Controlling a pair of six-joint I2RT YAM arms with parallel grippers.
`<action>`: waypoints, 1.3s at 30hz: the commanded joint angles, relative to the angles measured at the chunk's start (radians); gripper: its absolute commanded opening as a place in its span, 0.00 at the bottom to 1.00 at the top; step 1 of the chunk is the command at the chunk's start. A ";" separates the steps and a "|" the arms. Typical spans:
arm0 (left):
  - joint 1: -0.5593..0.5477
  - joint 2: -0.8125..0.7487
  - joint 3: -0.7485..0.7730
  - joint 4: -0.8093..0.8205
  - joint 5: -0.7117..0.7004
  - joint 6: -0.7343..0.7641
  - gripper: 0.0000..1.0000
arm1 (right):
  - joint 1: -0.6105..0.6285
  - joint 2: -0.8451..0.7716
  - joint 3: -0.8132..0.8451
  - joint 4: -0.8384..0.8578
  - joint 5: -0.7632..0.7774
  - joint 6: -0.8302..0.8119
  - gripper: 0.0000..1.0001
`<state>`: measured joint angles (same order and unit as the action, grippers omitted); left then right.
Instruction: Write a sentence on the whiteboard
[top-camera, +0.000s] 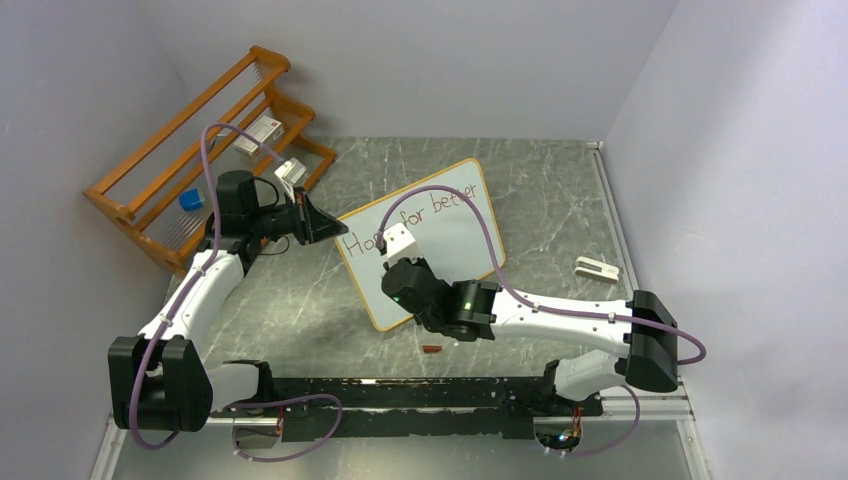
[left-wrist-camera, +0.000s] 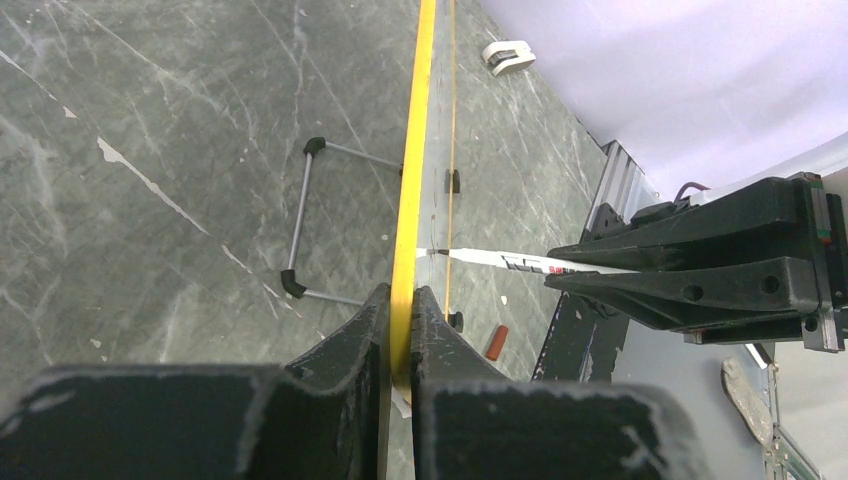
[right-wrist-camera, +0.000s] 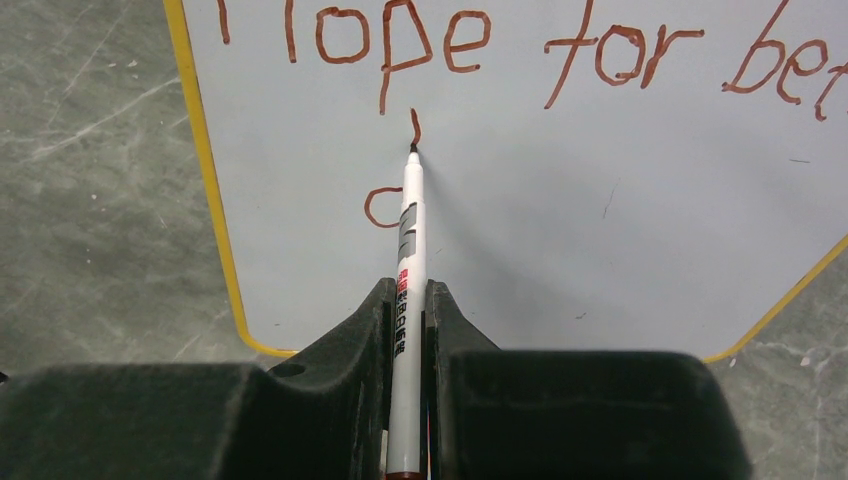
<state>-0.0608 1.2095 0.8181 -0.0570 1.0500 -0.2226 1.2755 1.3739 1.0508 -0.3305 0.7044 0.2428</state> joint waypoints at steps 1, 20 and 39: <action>-0.017 0.032 -0.031 -0.086 -0.084 0.066 0.05 | -0.007 -0.001 -0.012 -0.038 -0.016 0.032 0.00; -0.017 0.033 -0.030 -0.088 -0.086 0.068 0.05 | -0.007 -0.016 -0.043 -0.088 -0.040 0.076 0.00; -0.017 0.032 -0.030 -0.090 -0.086 0.069 0.05 | -0.006 -0.037 -0.066 -0.121 -0.034 0.099 0.00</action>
<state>-0.0608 1.2095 0.8181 -0.0578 1.0492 -0.2211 1.2758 1.3495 1.0035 -0.4271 0.6582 0.3202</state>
